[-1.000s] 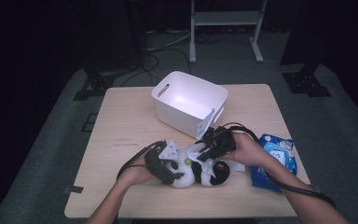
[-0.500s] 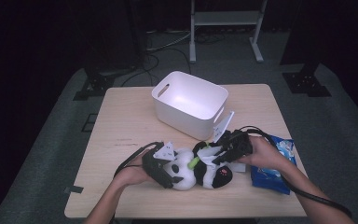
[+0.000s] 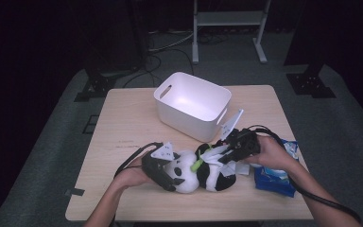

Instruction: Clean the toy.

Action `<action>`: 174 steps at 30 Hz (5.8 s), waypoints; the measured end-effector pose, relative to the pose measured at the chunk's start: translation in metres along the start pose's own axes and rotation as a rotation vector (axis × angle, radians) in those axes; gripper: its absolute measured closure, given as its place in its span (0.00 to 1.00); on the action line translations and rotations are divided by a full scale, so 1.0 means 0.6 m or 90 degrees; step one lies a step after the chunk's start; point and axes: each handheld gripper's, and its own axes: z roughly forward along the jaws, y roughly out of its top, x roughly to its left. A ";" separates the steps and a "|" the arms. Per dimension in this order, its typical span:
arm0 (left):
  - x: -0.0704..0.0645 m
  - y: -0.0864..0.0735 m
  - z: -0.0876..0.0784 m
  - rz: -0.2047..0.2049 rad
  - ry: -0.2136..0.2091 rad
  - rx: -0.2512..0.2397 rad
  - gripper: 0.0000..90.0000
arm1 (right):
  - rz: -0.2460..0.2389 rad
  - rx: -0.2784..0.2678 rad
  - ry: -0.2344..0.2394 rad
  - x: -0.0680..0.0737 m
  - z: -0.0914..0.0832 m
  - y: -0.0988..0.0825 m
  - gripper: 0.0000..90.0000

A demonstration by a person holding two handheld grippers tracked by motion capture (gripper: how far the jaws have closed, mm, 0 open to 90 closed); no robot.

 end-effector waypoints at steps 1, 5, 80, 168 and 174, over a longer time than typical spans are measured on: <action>0.000 0.002 0.001 0.009 -0.001 0.003 0.10 | -0.004 -0.004 0.000 0.001 0.001 0.007 0.90; -0.004 0.004 0.002 0.028 0.003 0.010 0.10 | -0.015 0.003 -0.033 0.000 0.023 0.044 0.90; 0.004 -0.062 -0.001 -0.064 -0.043 -0.019 0.08 | -0.117 0.012 0.050 0.054 0.111 0.174 0.90; 0.016 -0.015 0.001 -0.061 -0.063 0.010 0.06 | 0.001 -0.034 -0.058 0.001 0.009 0.047 0.89; 0.019 -0.013 0.001 -0.061 -0.065 0.017 0.06 | 0.023 -0.028 -0.079 0.000 -0.012 0.015 0.89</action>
